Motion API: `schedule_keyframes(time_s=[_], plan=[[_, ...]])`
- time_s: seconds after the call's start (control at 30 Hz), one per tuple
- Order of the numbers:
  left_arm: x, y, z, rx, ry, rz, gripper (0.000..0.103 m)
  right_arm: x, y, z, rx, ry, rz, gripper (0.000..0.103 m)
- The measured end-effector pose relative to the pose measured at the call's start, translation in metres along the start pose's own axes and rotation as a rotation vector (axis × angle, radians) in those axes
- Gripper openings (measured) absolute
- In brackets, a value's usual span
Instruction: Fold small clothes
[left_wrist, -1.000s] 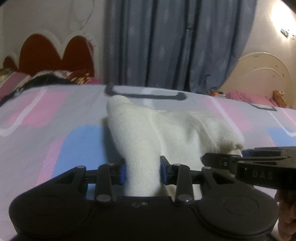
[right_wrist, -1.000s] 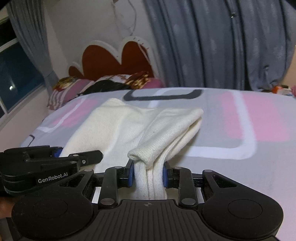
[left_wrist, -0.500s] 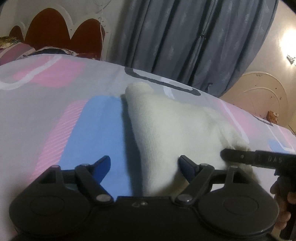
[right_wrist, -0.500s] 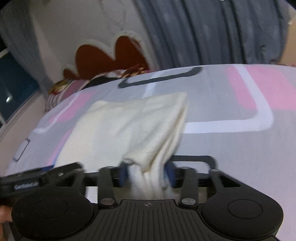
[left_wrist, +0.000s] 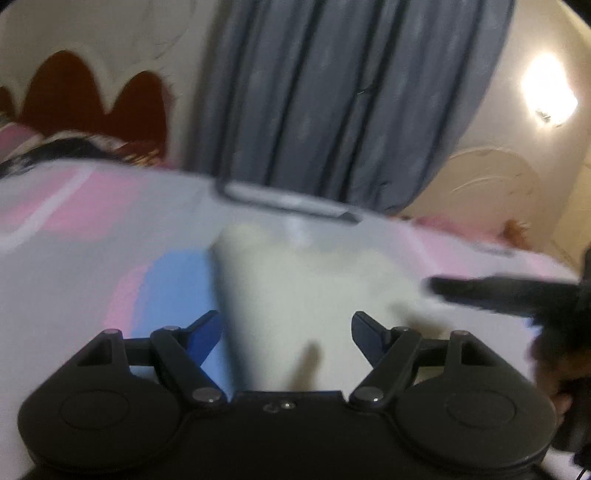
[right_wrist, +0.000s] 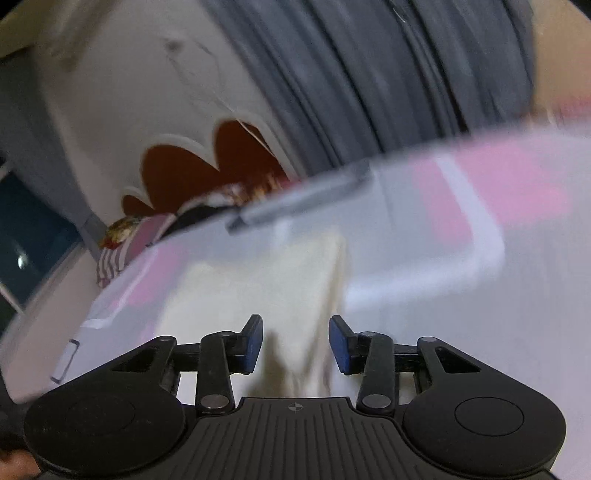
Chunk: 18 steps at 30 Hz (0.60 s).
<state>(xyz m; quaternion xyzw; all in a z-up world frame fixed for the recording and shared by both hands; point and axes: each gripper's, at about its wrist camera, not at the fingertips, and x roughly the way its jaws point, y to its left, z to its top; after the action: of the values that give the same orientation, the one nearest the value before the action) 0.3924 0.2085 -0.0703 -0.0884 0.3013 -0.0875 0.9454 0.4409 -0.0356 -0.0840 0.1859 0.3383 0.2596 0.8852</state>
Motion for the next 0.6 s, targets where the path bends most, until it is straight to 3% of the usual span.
schedule_keyframes(time_s=[0.07, 0.2, 0.37, 0.5, 0.6], plan=[[0.02, -0.009, 0.011, 0.006, 0.024, -0.036, 0.074, 0.015, 0.017, 0.006, -0.085, 0.022, -0.007, 0.034], [0.061, -0.013, 0.01, -0.015, 0.119, -0.061, 0.065, 0.064, 0.033, 0.001, -0.277, 0.164, -0.13, 0.002], [0.065, -0.017, 0.001, 0.044, 0.13, -0.041, 0.064, 0.074, 0.02, -0.002, -0.314, 0.163, -0.207, 0.0], [0.047, -0.026, 0.002, 0.068, 0.105, -0.046, 0.059, 0.064, 0.018, -0.002, -0.319, 0.16, -0.197, 0.0], [0.025, -0.03, -0.01, 0.06, 0.082, -0.061, 0.055, 0.031, 0.033, -0.003, -0.343, 0.102, -0.139, 0.0]])
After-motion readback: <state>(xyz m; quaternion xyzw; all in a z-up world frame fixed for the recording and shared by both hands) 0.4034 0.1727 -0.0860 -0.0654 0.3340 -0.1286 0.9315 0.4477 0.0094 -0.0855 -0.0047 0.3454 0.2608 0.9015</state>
